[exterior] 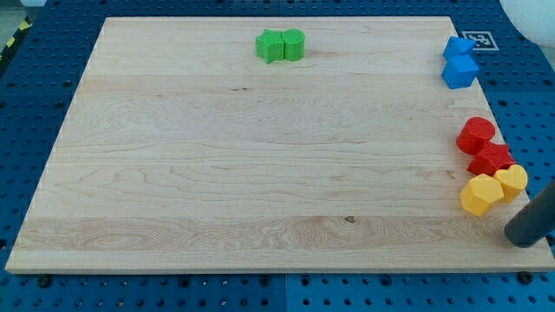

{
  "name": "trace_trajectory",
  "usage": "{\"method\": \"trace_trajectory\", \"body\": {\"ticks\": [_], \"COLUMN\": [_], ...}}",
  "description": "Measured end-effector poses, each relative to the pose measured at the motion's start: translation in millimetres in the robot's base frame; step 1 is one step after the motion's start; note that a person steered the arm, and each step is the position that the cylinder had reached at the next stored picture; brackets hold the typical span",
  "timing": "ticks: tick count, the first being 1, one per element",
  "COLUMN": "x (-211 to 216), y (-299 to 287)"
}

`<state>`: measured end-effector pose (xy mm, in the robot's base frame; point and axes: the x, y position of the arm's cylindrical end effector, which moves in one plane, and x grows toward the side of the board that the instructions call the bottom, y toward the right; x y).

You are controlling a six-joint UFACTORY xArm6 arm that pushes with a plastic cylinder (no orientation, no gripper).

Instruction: Move the yellow heart to the top of the yellow hexagon

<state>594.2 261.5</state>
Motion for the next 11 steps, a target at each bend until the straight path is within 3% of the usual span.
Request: {"method": "trace_trajectory", "body": {"ticks": [2,3,4,5,6,7,9,11], "x": [-7.8,24.2,19.9,10.8,-30.6,-53.5,-55.3,-44.0], "y": [-25.1,-0.8,59.6,66.3,67.8,58.7,-1.7,1.2]}}
